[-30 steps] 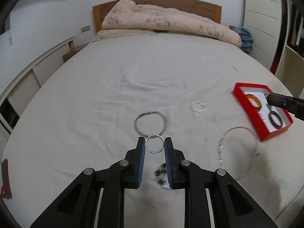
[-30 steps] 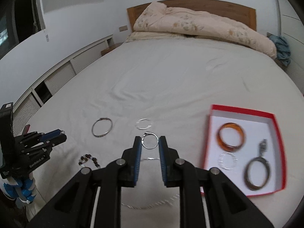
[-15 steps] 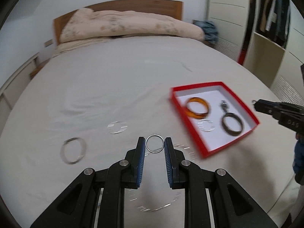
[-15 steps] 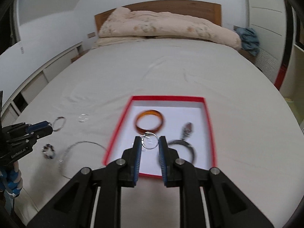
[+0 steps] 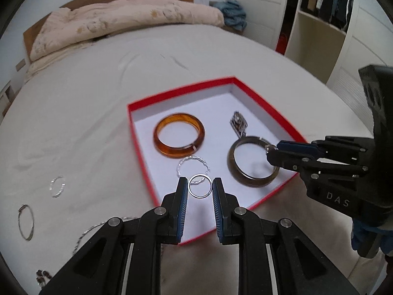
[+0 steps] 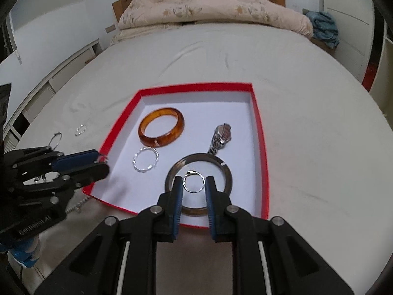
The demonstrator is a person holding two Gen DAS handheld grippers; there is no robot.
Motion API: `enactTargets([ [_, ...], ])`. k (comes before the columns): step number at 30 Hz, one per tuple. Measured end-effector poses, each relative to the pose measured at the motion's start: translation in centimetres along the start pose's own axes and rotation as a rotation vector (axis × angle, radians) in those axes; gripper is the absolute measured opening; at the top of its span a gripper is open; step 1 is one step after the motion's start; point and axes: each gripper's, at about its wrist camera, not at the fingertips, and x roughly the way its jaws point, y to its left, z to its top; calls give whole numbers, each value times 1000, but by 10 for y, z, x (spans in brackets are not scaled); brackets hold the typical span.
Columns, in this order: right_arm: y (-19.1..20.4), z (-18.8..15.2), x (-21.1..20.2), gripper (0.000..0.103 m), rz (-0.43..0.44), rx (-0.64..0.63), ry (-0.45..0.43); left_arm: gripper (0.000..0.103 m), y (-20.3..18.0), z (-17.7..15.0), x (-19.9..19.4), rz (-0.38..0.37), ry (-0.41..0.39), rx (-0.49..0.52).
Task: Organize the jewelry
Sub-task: 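Carry the small silver rings over the red box with both grippers, then open both grippers to drop the silver rings into the red box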
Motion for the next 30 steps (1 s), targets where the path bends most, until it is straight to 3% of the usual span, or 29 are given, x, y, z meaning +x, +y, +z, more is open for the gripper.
enactTargets([
  [8, -5, -7, 19, 18, 4, -59, 56, 20, -2, -7, 35, 3, 82, -3],
  [18, -9, -4, 18, 21, -54, -74, 73, 23, 0, -7, 38, 17, 79, -40],
  [24, -11, -7, -5, 21, -77, -58, 58, 28, 3, -6, 18, 10, 56, -74],
  [30, -5, -11, -49, 22, -93, -20, 8, 39, -2, -8, -34, 29, -1, -88],
])
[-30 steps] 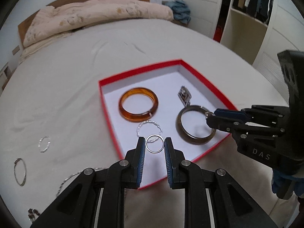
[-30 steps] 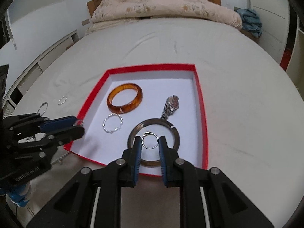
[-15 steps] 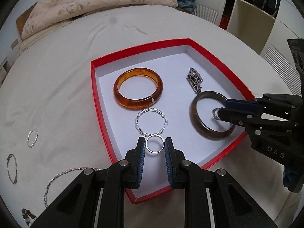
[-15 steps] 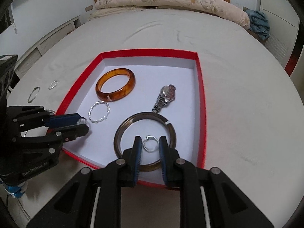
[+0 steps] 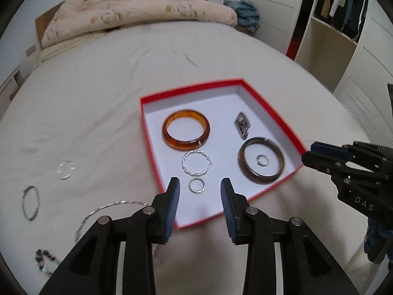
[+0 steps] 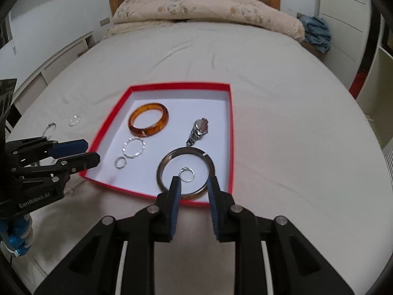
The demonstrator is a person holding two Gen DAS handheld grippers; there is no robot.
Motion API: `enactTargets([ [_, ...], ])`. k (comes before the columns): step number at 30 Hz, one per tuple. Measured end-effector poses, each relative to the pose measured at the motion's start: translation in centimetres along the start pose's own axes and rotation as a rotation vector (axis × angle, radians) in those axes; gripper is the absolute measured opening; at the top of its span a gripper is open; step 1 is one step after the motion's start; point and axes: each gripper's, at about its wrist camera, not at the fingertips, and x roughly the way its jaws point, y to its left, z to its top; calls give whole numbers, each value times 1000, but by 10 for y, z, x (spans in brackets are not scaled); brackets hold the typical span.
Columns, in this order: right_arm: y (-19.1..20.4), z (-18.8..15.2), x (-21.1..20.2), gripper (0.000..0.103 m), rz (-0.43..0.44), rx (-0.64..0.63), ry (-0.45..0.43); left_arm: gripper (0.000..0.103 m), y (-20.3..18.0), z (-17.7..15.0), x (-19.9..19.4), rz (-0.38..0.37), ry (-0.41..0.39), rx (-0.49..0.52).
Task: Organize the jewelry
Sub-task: 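Open both grippers to drop the silver rings into the red box, then lift both grippers away from the box toward the remaining jewelry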
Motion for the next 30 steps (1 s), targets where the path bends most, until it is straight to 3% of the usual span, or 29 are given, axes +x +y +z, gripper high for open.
enactTargets([
  [3, 7, -4, -31, 22, -3, 16, -37, 48, -6, -1, -34, 35, -43, 5],
  [6, 18, -12, -63, 36, 1, 27, -72, 56, -10, -8, -73, 61, -77, -4],
  [10, 35, -28, -107, 36, 24, 54, -116, 63, -12, -21, -120, 114, -125, -14],
  [18, 60, -61, -172, 36, 69, 103, -180, 67, -16, -61, -196, 180, -202, -14],
  [30, 106, -99, -241, 36, 123, 85, -244, 67, -20, -120, -291, 205, -334, -21],
])
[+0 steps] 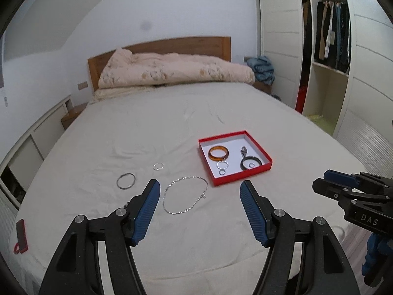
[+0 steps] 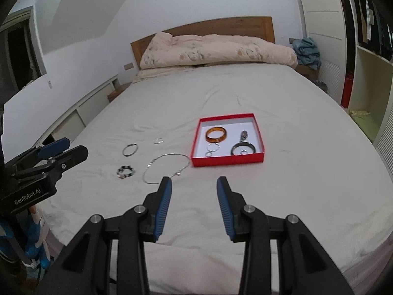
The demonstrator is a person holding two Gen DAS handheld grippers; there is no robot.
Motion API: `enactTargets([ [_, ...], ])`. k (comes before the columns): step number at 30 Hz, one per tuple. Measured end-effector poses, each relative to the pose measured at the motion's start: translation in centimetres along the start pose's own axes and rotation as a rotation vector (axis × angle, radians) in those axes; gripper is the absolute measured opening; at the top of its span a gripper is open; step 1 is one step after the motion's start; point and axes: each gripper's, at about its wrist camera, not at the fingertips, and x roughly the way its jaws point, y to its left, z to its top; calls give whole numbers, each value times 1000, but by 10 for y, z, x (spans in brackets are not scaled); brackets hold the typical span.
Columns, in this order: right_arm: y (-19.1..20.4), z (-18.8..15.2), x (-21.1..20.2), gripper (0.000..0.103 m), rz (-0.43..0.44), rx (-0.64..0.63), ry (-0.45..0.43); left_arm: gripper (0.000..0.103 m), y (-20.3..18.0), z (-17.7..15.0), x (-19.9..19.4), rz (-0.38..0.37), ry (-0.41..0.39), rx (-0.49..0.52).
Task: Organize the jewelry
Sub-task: 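Lift both grippers away from the box toward the remaining jewelry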
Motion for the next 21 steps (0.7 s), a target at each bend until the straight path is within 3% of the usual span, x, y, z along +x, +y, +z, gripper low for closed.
enactTargets([
  [5, 26, -4, -21, 36, 22, -33, -26, 67, 10, -9, -34, 12, -51, -7],
  [7, 38, -5, -28, 36, 33, -52, -36, 73, 16, -14, -44, 25, -49, -17],
  [21, 89, -13, -48, 36, 77, -148, -50, 75, 54, -40, -69, 62, -58, -90],
])
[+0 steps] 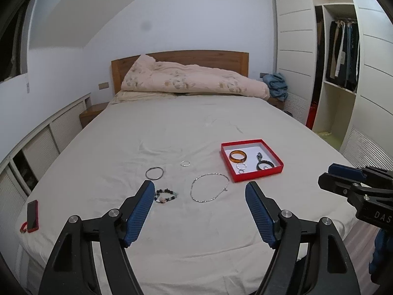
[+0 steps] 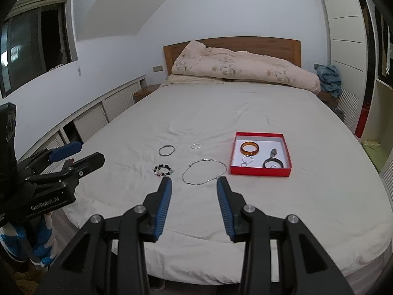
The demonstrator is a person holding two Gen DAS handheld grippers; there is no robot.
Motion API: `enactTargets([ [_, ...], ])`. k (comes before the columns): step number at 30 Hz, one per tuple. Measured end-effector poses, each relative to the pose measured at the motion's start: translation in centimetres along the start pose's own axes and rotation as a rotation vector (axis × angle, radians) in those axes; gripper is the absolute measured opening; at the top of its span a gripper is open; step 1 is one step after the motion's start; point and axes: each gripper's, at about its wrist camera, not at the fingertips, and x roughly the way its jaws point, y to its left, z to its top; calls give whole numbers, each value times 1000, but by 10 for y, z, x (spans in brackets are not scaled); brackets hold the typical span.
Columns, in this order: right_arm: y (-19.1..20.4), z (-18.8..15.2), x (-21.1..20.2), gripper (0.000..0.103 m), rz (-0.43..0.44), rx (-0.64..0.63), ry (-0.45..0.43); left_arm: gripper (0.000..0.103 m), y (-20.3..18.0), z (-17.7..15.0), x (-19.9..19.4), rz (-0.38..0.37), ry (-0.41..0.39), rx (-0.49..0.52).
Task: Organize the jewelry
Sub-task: 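Lift both grippers away from the box toward the remaining jewelry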
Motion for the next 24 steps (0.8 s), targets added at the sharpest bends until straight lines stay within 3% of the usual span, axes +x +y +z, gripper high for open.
enactTargets([
  [12, 5, -2, 19, 36, 34, -4, 29, 78, 17, -6, 15, 36, 47, -34],
  [24, -9, -9, 63, 36, 81, 40, 93, 78, 26, -13, 55, 78, 124, -43],
])
